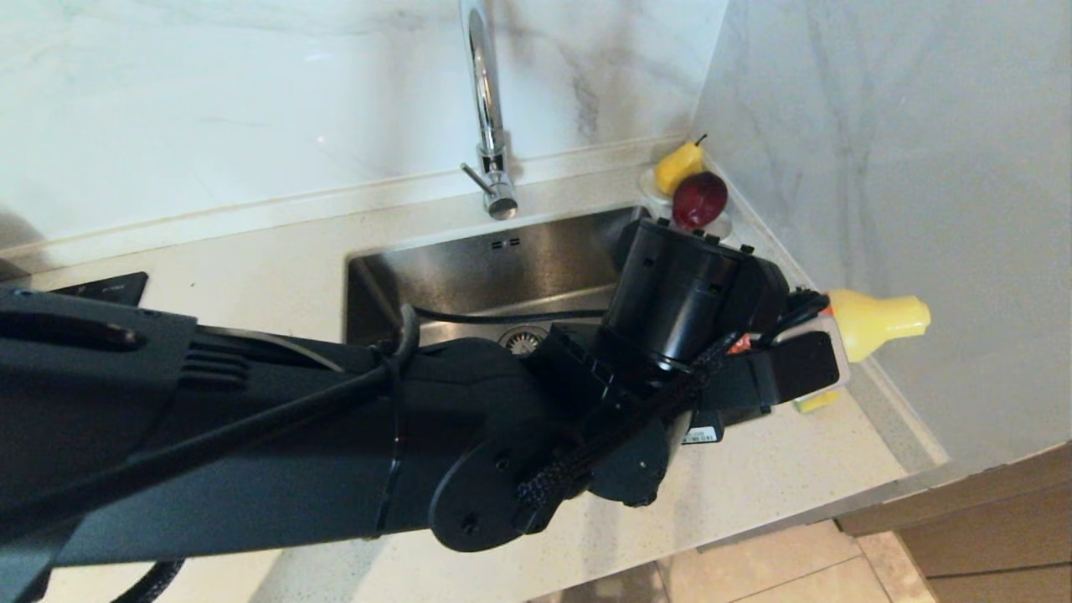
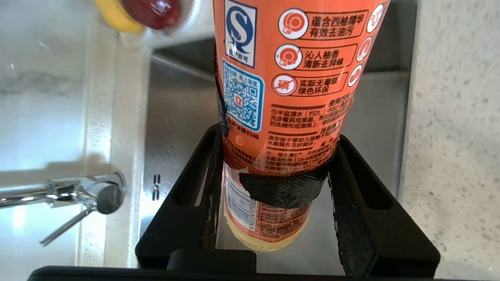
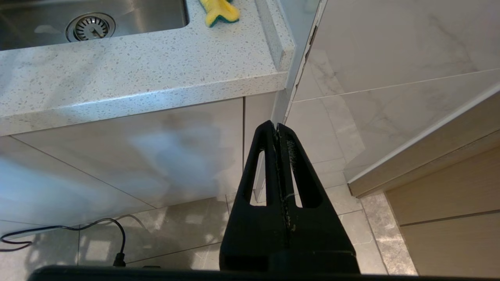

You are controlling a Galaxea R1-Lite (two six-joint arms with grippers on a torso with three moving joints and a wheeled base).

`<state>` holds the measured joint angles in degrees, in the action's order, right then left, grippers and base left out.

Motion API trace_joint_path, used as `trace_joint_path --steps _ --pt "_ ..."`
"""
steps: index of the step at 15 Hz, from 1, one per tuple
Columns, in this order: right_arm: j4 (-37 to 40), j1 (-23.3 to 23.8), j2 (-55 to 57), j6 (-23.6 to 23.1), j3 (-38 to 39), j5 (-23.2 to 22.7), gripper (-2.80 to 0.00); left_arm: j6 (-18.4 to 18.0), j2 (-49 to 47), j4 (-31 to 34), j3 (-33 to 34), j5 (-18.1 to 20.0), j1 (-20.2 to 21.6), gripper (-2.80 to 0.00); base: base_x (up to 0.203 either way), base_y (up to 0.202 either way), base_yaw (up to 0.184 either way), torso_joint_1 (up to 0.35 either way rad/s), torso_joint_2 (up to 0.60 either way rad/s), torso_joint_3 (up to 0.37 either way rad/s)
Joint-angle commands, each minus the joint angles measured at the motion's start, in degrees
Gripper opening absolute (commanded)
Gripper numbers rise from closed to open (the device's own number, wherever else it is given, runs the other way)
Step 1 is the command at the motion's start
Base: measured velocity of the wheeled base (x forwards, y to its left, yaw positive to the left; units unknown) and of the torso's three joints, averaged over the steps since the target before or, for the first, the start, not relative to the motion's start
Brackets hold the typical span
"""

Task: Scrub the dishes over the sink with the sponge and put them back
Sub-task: Squeeze it onto the sponge

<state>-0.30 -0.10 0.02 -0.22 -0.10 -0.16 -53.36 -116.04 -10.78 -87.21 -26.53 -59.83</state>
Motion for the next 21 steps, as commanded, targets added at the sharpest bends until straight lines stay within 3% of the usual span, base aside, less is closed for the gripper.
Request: trace_joint_path --steps 1,5,7,12,15,17,21 --pt "-0.05 -0.08 -0.06 -0.04 0.01 -0.02 -2.80 -0.31 -2.33 -0.33 0.11 -1.84 -0.02 -2.80 0.000 0.000 0.000 0.000 0.00 0.000" --pt "-0.05 -0.08 -0.04 -0.04 0.01 -0.02 -2.80 -0.97 -4.47 -0.55 -1.21 -3.28 -0.37 -2.80 0.000 0.000 0.000 0.000 0.00 0.000" --pt "-0.05 -0.02 -0.02 -0.04 0.01 -0.02 -2.80 -1.37 -5.83 -0.48 -1.64 -7.88 -0.52 -2.80 0.000 0.000 0.000 0.000 0.00 0.000" --pt "-0.05 -0.08 -0.02 -0.04 0.01 -0.02 -2.80 -2.78 -8.04 -0.12 -5.29 -9.81 -1.32 -2.80 0.000 0.000 0.000 0.000 0.00 0.000" --pt "-0.05 -0.08 -0.02 -0.04 0.01 -0.02 -2.80 -3.54 -9.71 0.11 -7.74 -13.61 -1.42 -2.80 0.000 0.000 0.000 0.000 0.00 0.000" --pt "-0.05 -0.03 -0.02 -0.04 0.01 -0.02 -2.80 -5.81 -10.61 0.13 -8.90 -15.34 -1.57 -2.80 0.000 0.000 0.000 0.000 0.00 0.000" --pt "-0.05 -0.08 -0.02 -0.04 0.01 -0.02 -2.80 -12.72 -11.05 -0.47 -10.36 -12.04 -1.69 -2.80 0.000 0.000 0.000 0.000 0.00 0.000"
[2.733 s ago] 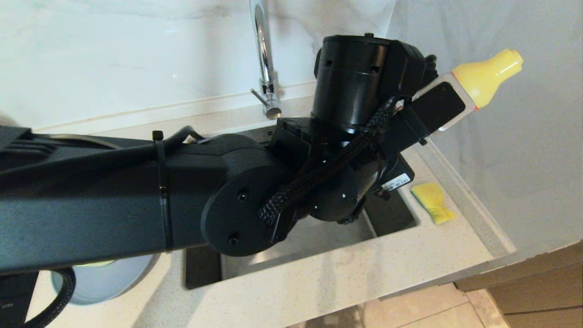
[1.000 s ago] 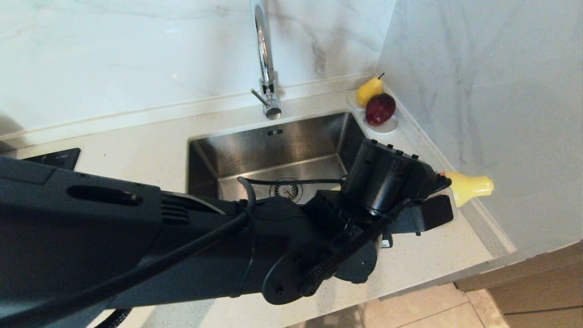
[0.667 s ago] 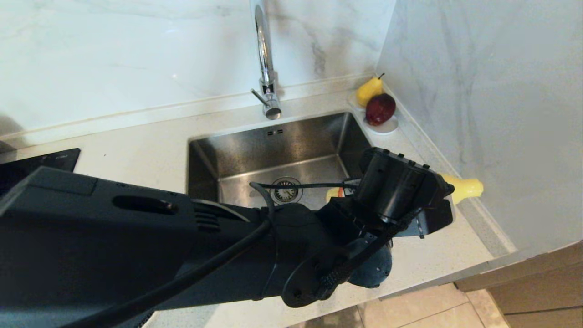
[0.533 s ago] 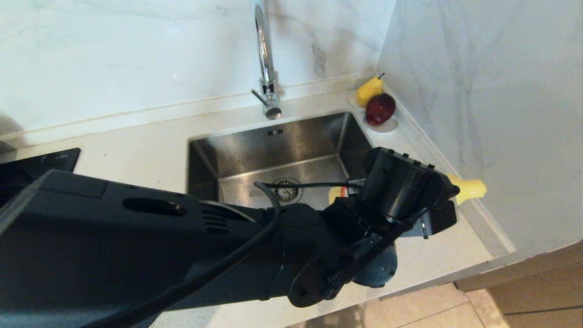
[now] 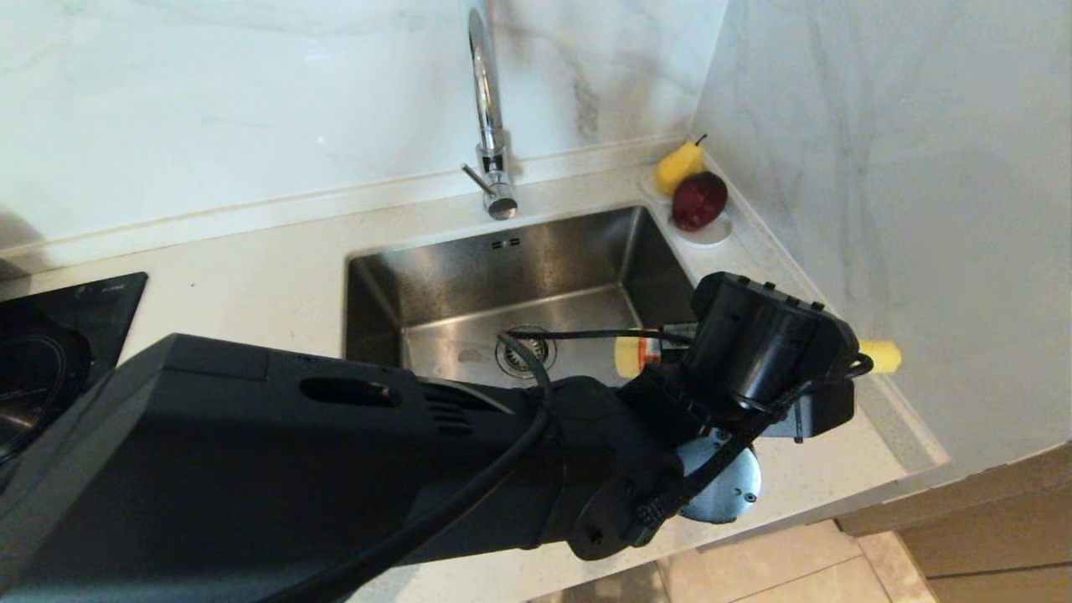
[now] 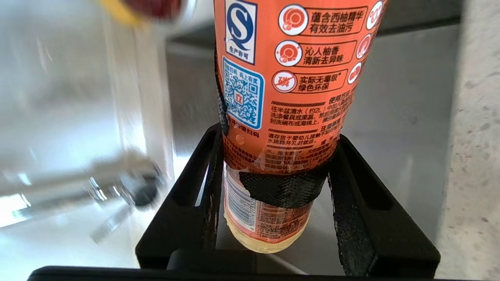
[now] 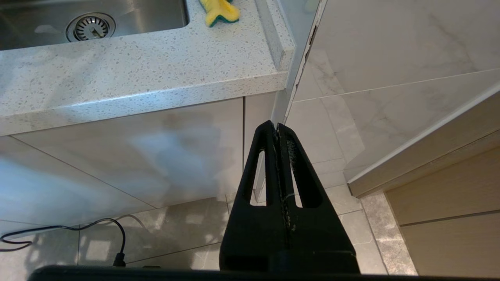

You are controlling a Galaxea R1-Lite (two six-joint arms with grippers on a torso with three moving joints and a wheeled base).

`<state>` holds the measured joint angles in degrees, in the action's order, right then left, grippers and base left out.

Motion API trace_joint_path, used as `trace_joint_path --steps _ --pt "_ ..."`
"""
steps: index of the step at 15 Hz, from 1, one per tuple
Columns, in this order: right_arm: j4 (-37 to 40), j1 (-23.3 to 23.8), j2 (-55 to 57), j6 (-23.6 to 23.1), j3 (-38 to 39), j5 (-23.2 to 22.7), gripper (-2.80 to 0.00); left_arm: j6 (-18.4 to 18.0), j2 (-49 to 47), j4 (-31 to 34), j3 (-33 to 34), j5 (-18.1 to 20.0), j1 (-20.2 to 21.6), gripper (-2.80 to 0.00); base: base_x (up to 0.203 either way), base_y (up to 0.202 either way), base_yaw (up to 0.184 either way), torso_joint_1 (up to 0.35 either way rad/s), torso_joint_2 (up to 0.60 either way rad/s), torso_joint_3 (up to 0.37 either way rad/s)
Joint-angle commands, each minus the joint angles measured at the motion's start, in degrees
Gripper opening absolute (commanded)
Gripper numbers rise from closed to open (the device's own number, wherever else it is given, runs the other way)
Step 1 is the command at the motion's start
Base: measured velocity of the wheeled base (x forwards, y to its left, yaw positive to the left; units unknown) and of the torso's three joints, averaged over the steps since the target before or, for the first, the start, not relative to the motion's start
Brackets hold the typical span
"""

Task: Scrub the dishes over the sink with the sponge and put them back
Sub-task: Squeeze it onto the sponge

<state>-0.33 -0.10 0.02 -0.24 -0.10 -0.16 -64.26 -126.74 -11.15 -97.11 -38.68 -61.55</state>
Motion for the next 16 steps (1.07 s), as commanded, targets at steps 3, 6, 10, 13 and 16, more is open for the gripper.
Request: trace_joint_path --steps 3,6,10,13,16 --pt "-0.02 -0.07 -0.02 -0.02 0.01 -0.02 -2.80 -2.89 -0.96 0.24 -1.89 -0.14 0.02 -2.80 0.000 0.000 0.000 0.000 0.00 0.000" --pt "-0.02 0.00 -0.02 -0.02 0.01 -0.02 -2.80 -6.18 -1.98 0.39 -3.17 -2.60 0.03 -2.80 0.000 0.000 0.000 0.000 0.00 0.000" --pt "-0.02 -0.07 -0.03 -0.02 0.01 -0.02 -2.80 -6.49 -3.25 0.30 -3.64 -7.66 0.03 -2.80 0.000 0.000 0.000 0.000 0.00 0.000" --pt "-0.02 -0.02 -0.02 -0.02 0.01 -0.02 -2.80 -6.46 -5.04 -0.27 -4.34 -9.71 0.03 -2.80 0.000 0.000 0.000 0.000 0.00 0.000" --pt "-0.02 -0.07 -0.02 -0.02 0.01 -0.02 -2.80 -6.40 -6.81 -0.87 -4.77 -10.91 -0.16 -2.80 0.000 0.000 0.000 0.000 0.00 0.000"
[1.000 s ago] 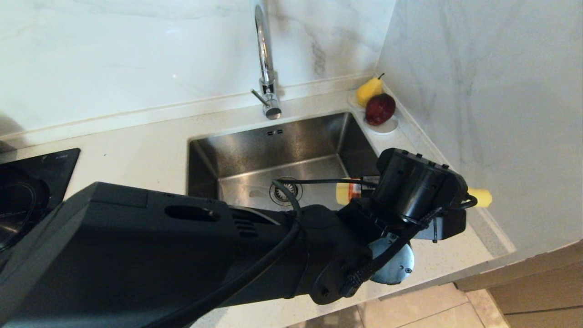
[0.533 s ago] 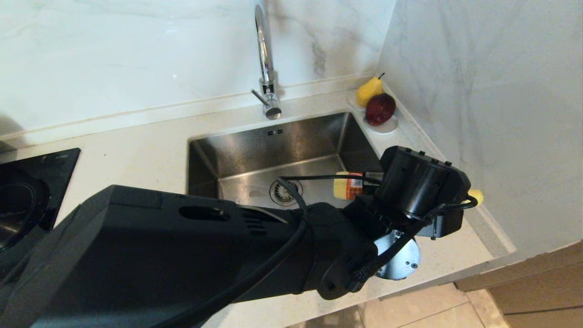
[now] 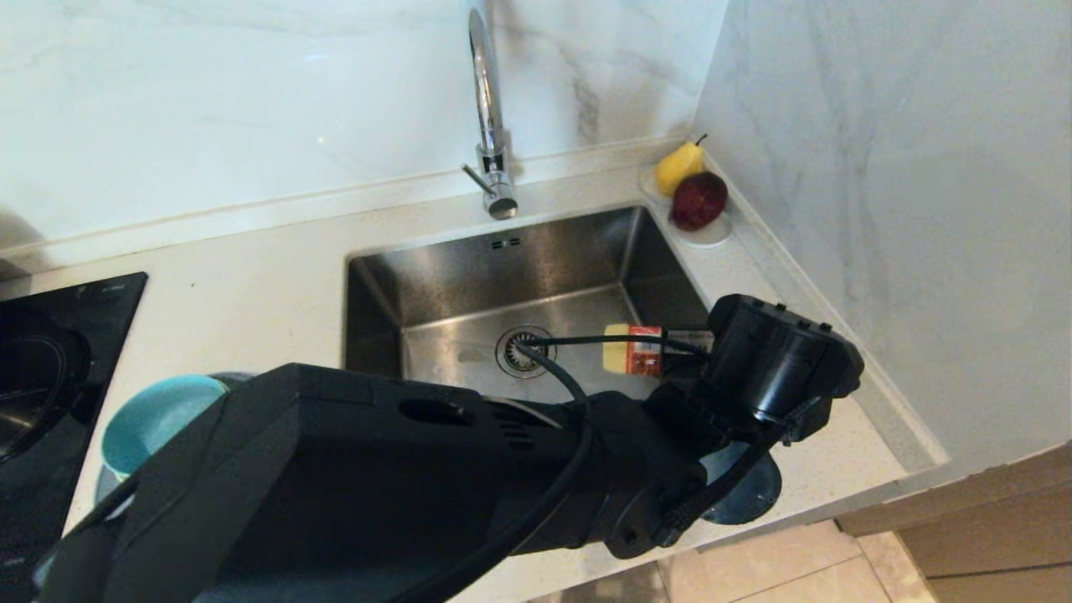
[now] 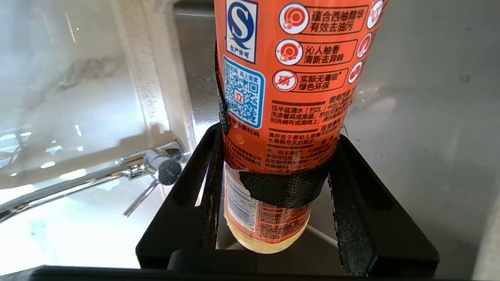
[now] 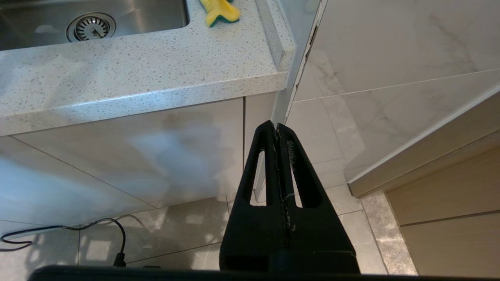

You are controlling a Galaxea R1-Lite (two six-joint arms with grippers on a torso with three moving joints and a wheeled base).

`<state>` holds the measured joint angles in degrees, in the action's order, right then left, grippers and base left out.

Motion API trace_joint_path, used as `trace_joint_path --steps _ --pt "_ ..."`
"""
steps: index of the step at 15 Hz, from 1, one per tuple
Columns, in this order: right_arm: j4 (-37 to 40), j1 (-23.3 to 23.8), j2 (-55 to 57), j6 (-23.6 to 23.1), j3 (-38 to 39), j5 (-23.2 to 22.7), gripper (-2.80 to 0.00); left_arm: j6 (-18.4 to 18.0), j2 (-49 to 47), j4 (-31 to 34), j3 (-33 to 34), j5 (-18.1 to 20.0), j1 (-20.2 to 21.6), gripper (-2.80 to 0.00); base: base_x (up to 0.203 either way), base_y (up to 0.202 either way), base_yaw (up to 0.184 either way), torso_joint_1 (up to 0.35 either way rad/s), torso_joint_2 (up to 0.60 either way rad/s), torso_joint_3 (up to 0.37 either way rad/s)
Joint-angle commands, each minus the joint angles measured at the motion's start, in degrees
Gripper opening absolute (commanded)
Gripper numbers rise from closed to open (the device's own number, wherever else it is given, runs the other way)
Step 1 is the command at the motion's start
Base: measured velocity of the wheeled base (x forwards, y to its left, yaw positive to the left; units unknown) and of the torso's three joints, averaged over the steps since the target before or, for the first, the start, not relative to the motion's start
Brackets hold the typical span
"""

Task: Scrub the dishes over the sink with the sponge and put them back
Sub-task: Squeeze it onto the sponge

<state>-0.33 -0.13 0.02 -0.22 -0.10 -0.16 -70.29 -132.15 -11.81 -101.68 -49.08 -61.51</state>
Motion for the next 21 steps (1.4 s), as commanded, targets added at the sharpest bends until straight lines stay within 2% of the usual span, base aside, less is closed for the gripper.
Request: trace_joint_path --steps 1,4,6,8,13,16,21 --pt "-0.02 -0.04 -0.02 -0.04 0.01 -0.02 -2.80 -0.37 -1.89 -0.57 -0.47 -0.98 -0.39 -2.80 0.000 0.000 0.000 0.000 0.00 0.000" --pt "-0.02 0.03 -0.02 -0.04 0.01 -0.02 -2.80 -0.60 -3.53 -1.28 -2.25 -1.52 -0.45 -2.80 0.000 0.000 0.000 0.000 0.00 0.000" --pt "-0.02 -0.04 -0.02 -0.04 0.01 -0.02 -2.80 -1.21 -3.94 -1.07 -2.59 -3.15 -0.44 -2.80 0.000 0.000 0.000 0.000 0.00 0.000" --pt "-0.02 -0.01 -0.05 -0.04 0.01 -0.02 -2.80 -3.43 -4.56 -1.00 -3.47 -3.99 -0.45 -2.80 0.000 0.000 0.000 0.000 0.00 0.000" --pt "-0.02 -0.04 -0.02 -0.11 0.01 -0.02 -2.80 -6.44 -6.39 -1.62 -5.72 -5.22 -0.45 -2.80 0.000 0.000 0.000 0.000 0.00 0.000" --pt "-0.02 -0.04 -0.02 -0.04 0.01 -0.02 -2.80 -7.35 -6.62 -1.63 -5.86 -9.49 -0.62 -2.80 0.000 0.000 0.000 0.000 0.00 0.000" --pt "-0.02 -0.03 -0.02 -0.06 0.01 -0.02 -2.80 -7.71 -7.38 -1.67 -5.98 -11.85 -0.93 -2.80 0.000 0.000 0.000 0.000 0.00 0.000"
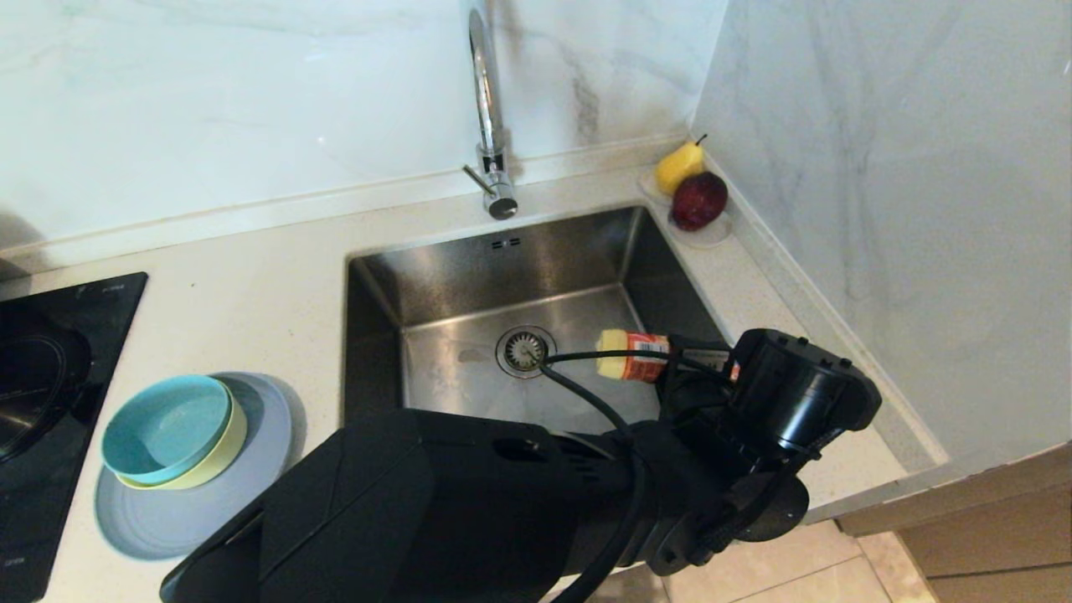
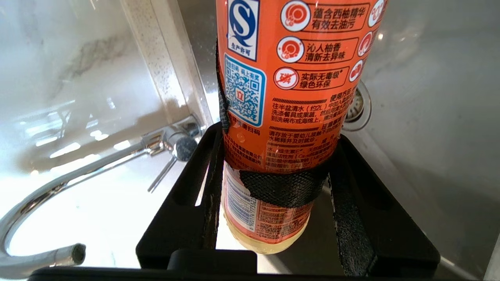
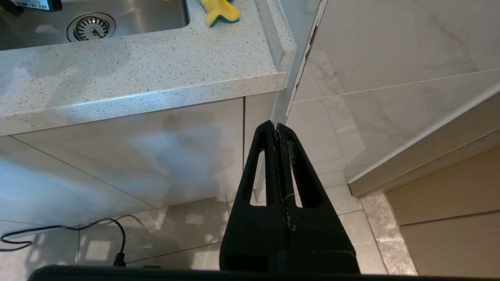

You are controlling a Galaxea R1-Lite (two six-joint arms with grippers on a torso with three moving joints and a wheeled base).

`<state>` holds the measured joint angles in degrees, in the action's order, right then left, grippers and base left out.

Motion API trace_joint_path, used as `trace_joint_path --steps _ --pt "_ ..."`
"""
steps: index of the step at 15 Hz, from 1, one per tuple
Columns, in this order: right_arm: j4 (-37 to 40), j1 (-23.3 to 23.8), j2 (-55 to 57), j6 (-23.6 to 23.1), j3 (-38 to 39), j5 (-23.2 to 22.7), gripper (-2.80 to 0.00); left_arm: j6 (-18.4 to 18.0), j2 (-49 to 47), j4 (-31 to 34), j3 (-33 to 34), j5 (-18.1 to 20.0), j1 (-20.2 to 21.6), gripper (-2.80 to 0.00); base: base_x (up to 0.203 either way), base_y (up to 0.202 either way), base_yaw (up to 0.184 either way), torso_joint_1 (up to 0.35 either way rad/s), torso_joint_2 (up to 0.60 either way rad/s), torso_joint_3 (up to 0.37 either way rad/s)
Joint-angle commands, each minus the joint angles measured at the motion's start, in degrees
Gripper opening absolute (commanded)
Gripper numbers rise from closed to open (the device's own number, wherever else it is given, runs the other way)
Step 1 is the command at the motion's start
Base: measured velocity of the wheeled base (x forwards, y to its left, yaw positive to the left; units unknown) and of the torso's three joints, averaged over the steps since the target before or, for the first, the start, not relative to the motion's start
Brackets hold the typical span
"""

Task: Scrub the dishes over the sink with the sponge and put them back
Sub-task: Squeeze it onto the sponge

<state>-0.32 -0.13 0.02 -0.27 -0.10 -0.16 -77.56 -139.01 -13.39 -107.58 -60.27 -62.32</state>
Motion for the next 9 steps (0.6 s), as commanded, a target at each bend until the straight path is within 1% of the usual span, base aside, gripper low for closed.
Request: trace_joint_path --steps 1,3,4,6,7,9 --pt "-0.03 0.02 -0.02 0.00 0.01 -0.02 -2.80 -0.43 -0.80 -0.15 -0.23 -1.04 -0.26 -2.80 0.000 0.000 0.000 0.000 0.00 0.000" --pt "-0.03 -0.04 -0.02 0.00 0.01 -0.02 -2.80 -0.35 -1.36 -0.95 -0.26 -1.33 -0.34 -2.80 0.000 0.000 0.000 0.000 0.00 0.000" --pt "-0.03 -0.04 -0.02 -0.08 0.01 -0.02 -2.80 -0.32 -1.77 -2.40 -0.26 -1.39 -0.35 -2.80 0.000 0.000 0.000 0.000 0.00 0.000" --pt "-0.03 0.04 -0.02 0.00 0.01 -0.02 -2.80 -0.39 -3.56 -7.57 -0.65 -1.67 -0.35 -2.80 0.000 0.000 0.000 0.000 0.00 0.000" --pt "-0.03 0.01 -0.02 0.00 0.01 -0.02 -2.80 -0.49 -3.81 -8.76 -0.70 -1.71 -0.35 -2.80 0.000 0.000 0.000 0.000 0.00 0.000" --pt "-0.03 -0.04 -0.02 0.00 0.01 -0.02 -2.80 -0.40 -3.99 -8.86 -0.70 -2.05 -0.34 -2.80 0.000 0.000 0.000 0.000 0.00 0.000"
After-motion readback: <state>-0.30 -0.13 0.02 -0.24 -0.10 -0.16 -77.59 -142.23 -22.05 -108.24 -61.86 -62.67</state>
